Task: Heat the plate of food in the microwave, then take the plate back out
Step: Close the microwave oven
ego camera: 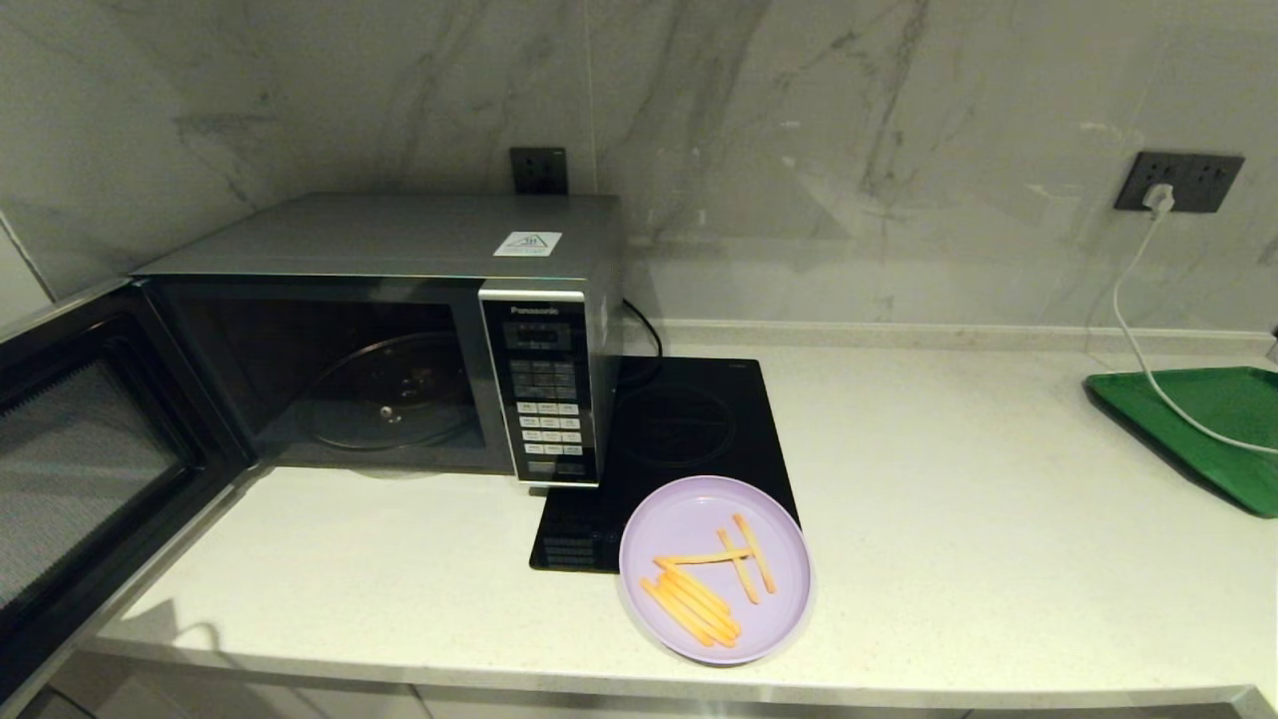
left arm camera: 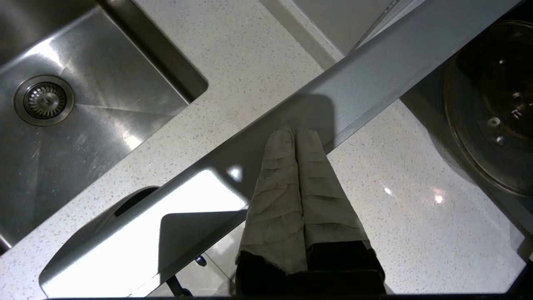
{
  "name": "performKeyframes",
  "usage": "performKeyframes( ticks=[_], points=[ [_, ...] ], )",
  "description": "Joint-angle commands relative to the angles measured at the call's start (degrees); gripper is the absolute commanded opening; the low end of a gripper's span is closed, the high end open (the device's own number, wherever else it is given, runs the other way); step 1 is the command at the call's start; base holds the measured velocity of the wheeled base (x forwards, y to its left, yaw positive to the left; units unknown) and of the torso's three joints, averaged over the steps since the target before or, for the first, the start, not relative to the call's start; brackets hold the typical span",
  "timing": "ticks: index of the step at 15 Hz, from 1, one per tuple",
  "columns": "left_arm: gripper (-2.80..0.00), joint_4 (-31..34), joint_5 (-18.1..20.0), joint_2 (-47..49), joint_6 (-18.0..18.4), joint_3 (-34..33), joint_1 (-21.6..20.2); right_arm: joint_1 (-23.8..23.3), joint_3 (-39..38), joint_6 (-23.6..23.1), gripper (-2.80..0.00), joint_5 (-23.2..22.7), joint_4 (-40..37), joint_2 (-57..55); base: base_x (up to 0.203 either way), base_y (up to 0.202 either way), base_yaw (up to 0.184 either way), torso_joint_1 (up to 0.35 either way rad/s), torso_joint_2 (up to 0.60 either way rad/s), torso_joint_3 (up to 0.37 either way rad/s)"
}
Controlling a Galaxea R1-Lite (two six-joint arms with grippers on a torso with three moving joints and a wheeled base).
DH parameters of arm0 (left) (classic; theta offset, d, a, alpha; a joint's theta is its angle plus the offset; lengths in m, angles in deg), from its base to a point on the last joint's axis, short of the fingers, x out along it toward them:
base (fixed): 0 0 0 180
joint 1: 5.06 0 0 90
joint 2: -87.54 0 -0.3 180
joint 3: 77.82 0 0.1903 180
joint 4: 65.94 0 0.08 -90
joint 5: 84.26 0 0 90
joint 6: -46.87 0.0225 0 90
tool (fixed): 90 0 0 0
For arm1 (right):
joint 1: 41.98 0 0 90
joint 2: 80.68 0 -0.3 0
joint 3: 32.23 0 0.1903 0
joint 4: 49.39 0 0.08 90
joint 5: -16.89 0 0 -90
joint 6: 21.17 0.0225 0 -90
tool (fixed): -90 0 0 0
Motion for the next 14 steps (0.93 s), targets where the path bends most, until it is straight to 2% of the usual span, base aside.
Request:
performKeyframes(
  ticks=[1,3,4,7,10,12,14],
  points=[
    [-2.80,0.18,0.87,-1.37,0.00,0.49,0.23,0.02,0.01,0.02,-2.80,0.01,-0.03,-0.09,0.000,0.000,0.000,0.000,0.00,0.000],
    [-2.80,0.10,3.63,-2.86,0.04,1.59,0.83,0.02,0.01,0.02,-2.80,0.01,-0.11,-0.09,0.000,0.000,0.000,0.000,0.00,0.000],
    [-2.80,-0.03,3.70,-3.12,-0.10,2.39,1.73,0.02,0.01,0.02,-2.80,0.01,-0.02,-0.09,0.000,0.000,0.000,0.000,0.00,0.000],
    [-2.80,-2.22,3.44,-2.10,-0.19,4.56,1.64,0.02,0.01,0.02,-2.80,0.01,-0.05,-0.09,0.000,0.000,0.000,0.000,0.00,0.000],
    [-2.80,-2.17,3.26,-0.78,-0.50,4.04,0.76,0.02,0.01,0.02,-2.80,0.01,-0.06,-0.09,0.000,0.000,0.000,0.000,0.00,0.000],
    [-2.80,-1.09,2.48,1.31,-2.92,3.74,0.69,0.02,0.01,0.02,-2.80,0.01,-0.02,-0.09,0.000,0.000,0.000,0.000,0.00,0.000],
    [-2.80,0.12,1.22,3.49,-3.64,3.54,-0.09,0.02,-0.04,0.02,-2.80,0.01,-0.06,-0.09,0.000,0.000,0.000,0.000,0.00,0.000]
  ],
)
